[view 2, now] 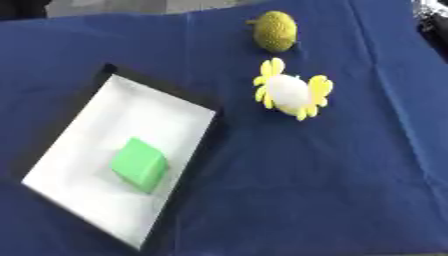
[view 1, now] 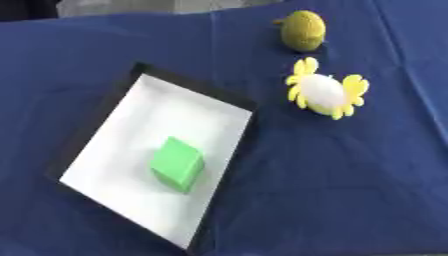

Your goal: Pick up objects on the table and place them in the box.

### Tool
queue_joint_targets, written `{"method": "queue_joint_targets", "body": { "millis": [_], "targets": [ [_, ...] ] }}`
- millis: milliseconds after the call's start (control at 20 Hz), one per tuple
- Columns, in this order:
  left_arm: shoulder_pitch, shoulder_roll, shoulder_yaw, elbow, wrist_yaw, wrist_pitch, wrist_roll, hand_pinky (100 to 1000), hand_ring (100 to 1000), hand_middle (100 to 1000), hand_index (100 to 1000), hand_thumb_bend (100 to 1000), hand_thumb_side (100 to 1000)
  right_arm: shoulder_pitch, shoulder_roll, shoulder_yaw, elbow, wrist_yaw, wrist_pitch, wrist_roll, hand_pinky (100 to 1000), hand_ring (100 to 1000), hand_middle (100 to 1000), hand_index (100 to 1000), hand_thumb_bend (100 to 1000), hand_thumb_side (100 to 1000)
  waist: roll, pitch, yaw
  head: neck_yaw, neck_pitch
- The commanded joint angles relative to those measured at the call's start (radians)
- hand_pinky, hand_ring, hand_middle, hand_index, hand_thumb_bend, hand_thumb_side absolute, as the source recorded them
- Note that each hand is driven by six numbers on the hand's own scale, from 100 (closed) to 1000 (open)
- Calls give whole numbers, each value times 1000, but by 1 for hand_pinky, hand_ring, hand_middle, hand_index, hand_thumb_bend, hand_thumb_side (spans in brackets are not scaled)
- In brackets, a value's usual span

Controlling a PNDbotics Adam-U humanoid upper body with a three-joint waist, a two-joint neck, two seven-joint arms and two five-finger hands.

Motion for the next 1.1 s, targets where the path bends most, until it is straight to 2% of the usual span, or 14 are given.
{"method": "queue_joint_targets", "body": {
  "millis": [50,200,300,550,850,950,1100],
  "targets": [
    [40,-50,38,-13,103,-41,106,877,851,798,917,283,672,-23,-77,6,-38,6,-1,29,908,976,926,853,100,443,-24,2,-4,12,-1],
    [86,-104,38,-13,184,-54,147,887,861,807,922,317,685,-50,-143,28,-41,22,-2,76,911,990,941,867,100,406,-38,4,-12,21,-2],
    [103,-119,34,-13,213,-48,152,889,866,809,922,319,690,-71,-198,49,-41,43,2,120,913,998,951,876,100,336,-46,5,-17,24,-3],
    [111,-140,29,-13,226,-25,158,887,864,805,918,323,696,-138,-325,97,-41,88,32,231,916,1000,957,892,100,233,-58,6,-24,29,-12],
    [102,-151,24,-13,211,-7,158,885,863,804,913,315,698,-239,-443,157,-38,135,61,356,914,1000,952,905,100,198,-69,4,-24,24,-16],
    [95,-153,19,-13,207,3,159,884,863,804,913,312,705,-282,-469,196,-23,157,68,426,917,1000,962,918,100,201,-72,2,-20,16,-19],
    [87,-154,12,-13,202,10,152,884,863,803,911,309,709,-345,-473,253,21,202,61,551,919,1000,968,925,100,211,-75,-1,-16,7,-19]
  ]
}}
